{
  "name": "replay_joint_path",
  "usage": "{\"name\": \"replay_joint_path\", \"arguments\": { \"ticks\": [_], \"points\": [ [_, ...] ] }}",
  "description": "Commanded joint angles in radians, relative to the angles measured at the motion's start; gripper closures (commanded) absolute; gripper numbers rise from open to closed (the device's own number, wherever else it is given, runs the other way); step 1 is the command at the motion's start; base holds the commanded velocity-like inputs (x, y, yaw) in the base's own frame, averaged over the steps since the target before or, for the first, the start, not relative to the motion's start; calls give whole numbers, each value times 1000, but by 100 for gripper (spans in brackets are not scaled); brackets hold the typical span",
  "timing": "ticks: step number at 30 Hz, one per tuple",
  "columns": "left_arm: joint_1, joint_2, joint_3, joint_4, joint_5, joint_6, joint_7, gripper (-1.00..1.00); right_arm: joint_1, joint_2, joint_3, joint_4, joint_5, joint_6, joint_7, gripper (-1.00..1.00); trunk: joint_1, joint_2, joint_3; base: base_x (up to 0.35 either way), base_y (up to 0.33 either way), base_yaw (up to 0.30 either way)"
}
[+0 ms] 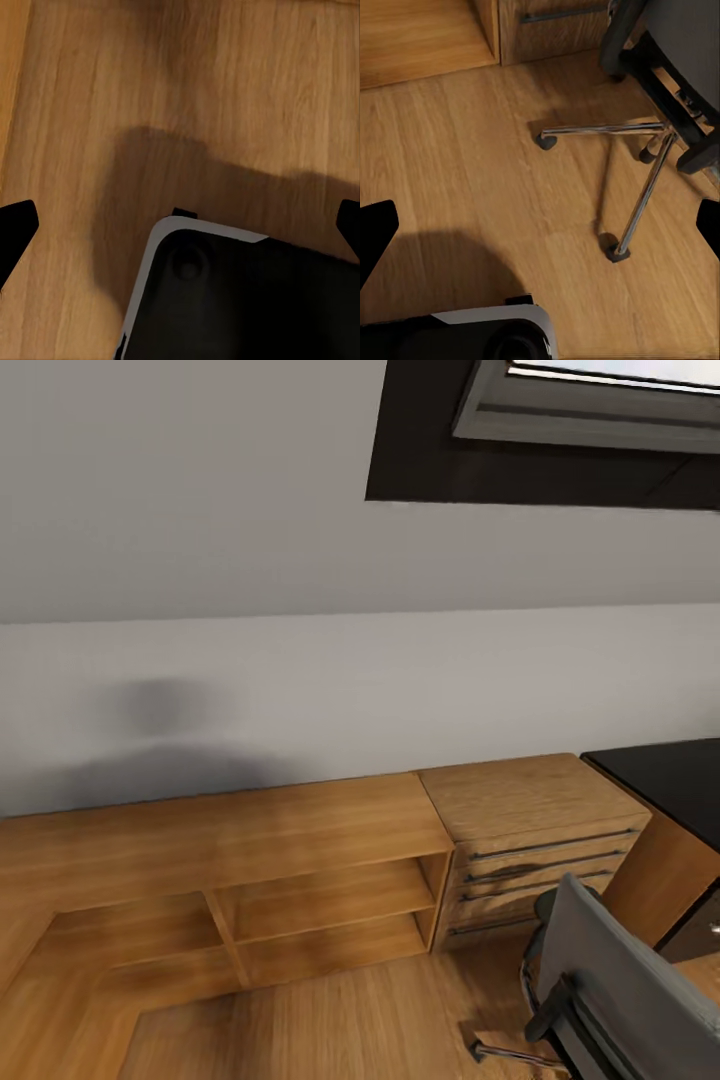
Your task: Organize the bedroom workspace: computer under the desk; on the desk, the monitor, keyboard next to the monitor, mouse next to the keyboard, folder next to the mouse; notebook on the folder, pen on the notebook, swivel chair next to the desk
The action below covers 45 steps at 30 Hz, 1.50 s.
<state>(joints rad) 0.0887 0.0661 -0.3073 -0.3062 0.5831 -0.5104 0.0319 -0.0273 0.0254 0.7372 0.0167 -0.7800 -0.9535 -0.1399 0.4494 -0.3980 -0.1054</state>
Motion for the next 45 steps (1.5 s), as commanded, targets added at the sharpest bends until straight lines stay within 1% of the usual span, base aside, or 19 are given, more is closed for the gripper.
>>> {"name": "replay_joint_path", "arguments": {
  "ticks": [1,7,13,27,36,45],
  "points": [
    [0,1,-8,-2,9,-1,3,-100,-1,1,8,2,2,-2,-10,-100,1,-2,-2,0,213,-268],
    [0,1,-9,-2,9,-2,1,-100,-2,1,8,2,2,-2,-10,-100,1,-2,-2,38,276,-268],
    [0,1,-10,-2,9,-2,0,-100,-1,1,7,2,2,-4,-10,-100,1,-2,-2,234,206,-268],
    [0,0,-10,-2,8,-2,0,-100,-1,-1,7,2,2,-4,-10,-100,1,-2,-2,34,24,-268],
    [0,0,-10,-2,6,-5,0,-100,-1,-1,7,2,2,-4,-10,-100,1,-2,-2,0,200,-268],
    [0,0,-10,-2,6,-4,0,-100,-1,-1,7,2,2,-4,-10,-100,1,-2,-2,0,27,-268]
  ]
}}
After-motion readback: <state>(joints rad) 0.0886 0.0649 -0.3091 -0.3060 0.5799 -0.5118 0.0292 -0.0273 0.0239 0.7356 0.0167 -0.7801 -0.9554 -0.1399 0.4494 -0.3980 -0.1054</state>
